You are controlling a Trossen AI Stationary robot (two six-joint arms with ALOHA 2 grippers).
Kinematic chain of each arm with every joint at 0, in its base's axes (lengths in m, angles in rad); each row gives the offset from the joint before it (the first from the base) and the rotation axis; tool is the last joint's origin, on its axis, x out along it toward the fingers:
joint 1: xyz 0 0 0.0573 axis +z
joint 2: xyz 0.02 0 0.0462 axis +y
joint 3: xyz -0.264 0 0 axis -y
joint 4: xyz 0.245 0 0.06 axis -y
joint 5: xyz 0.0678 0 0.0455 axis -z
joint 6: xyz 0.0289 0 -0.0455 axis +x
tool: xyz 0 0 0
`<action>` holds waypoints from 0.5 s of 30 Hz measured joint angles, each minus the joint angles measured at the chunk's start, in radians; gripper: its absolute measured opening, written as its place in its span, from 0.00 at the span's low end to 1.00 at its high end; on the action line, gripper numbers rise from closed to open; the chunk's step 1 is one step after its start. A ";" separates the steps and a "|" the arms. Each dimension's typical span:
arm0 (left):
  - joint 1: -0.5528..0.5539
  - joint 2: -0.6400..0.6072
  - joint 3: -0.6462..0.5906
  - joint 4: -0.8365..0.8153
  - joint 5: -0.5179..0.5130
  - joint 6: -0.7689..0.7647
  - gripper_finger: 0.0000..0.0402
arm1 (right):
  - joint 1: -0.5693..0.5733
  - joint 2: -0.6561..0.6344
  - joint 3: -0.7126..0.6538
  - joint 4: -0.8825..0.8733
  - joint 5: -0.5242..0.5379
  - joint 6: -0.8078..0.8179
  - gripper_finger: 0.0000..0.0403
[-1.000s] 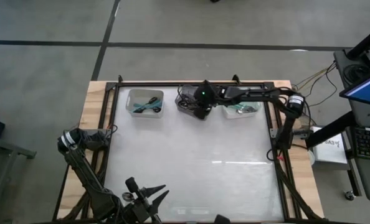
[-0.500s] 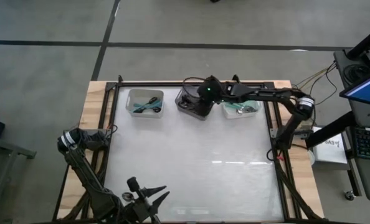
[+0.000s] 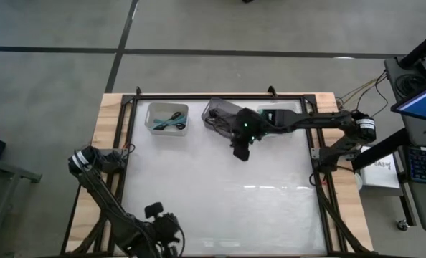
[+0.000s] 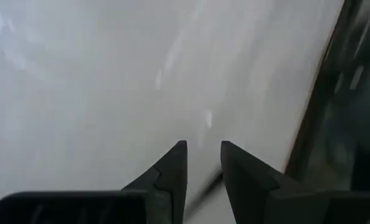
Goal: Sort silverware by color (type)
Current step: Put the black spoon into the black bin
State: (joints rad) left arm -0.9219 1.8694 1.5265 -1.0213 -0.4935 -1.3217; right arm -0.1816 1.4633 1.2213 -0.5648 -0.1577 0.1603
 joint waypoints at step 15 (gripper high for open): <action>-0.082 0.044 -0.069 0.025 0.380 0.296 0.20 | 0.147 -0.003 0.000 -0.007 0.001 0.031 0.23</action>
State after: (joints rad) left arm -1.0042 1.9137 1.4573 -0.9958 -0.1131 -1.0260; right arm -0.0350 1.4605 1.2213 -0.5720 -0.1566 0.1911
